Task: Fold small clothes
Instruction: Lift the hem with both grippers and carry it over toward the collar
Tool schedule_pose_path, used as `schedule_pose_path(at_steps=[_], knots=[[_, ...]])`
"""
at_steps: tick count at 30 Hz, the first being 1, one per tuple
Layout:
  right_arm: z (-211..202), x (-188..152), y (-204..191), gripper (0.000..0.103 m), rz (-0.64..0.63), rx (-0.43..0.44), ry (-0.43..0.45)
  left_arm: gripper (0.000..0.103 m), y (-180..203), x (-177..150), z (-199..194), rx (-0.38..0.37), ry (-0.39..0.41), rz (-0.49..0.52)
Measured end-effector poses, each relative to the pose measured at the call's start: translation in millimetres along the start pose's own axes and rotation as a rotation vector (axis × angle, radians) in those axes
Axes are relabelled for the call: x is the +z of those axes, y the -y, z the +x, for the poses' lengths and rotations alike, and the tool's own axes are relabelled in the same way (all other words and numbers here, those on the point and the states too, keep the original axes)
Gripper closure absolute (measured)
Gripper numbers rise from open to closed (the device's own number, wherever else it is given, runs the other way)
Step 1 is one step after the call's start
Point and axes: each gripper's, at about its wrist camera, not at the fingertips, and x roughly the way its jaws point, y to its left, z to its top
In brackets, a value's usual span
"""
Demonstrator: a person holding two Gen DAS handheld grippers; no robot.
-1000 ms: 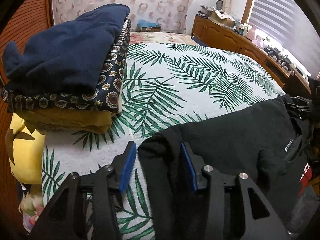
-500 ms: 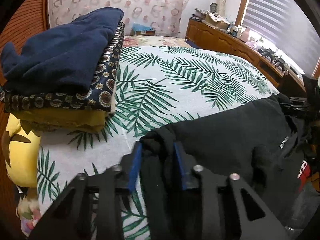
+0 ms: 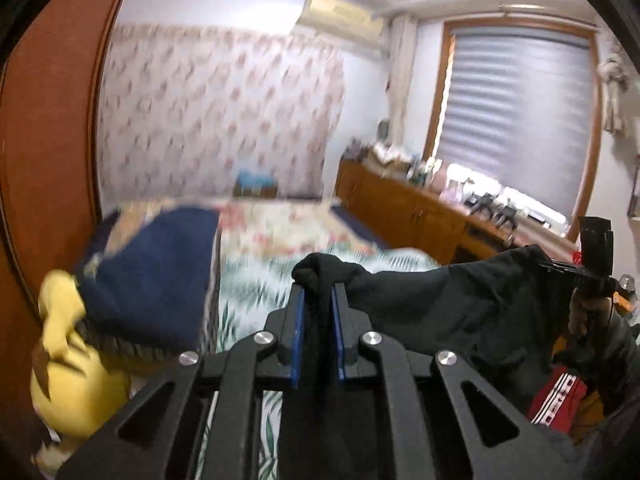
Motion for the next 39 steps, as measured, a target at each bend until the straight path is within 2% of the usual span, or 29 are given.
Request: schedule_pose_path(at_steps=[4, 10, 16, 21, 26, 29, 35, 39], knots=[[-42.4, 31.8, -16.6, 0.092, -0.028, -0.017, 0.099, 0.093, 10.0, 34.1, -24.6, 0.004, 0.092, 0.037], [-104.9, 79.2, -47.3, 0.092, -0.123, -0.062, 0.235, 0.093, 13.5, 62.0, -64.2, 0.007, 0.207, 0.068], [-146.4, 109.1, -71.4, 0.092, -0.183, -0.074, 0.325, 0.093, 14.9, 87.6, -99.6, 0.008, 0.288, 0.103], [-180.3, 129.4, -91.3, 0.092, -0.226, -0.095, 0.397, 0.092, 16.8, 115.0, -110.9, 0.022, 0.327, 0.148], [-200.7, 144.9, -102.4, 0.092, -0.261, -0.158, 0.437, 0.092, 11.0, 123.4, -106.7, 0.034, 0.33, 0.15], [-200.9, 145.2, -99.3, 0.092, -0.27, -0.176, 0.421, 0.092, 13.6, 118.8, -107.4, 0.023, 0.324, 0.148], [-201.9, 132.6, -101.5, 0.092, -0.289, -0.198, 0.387, 0.092, 27.4, 122.0, -113.7, 0.032, 0.34, 0.203], [-198.7, 145.2, -98.2, 0.092, -0.312, -0.234, 0.387, 0.092, 19.1, 136.0, -92.0, 0.054, 0.329, 0.204]])
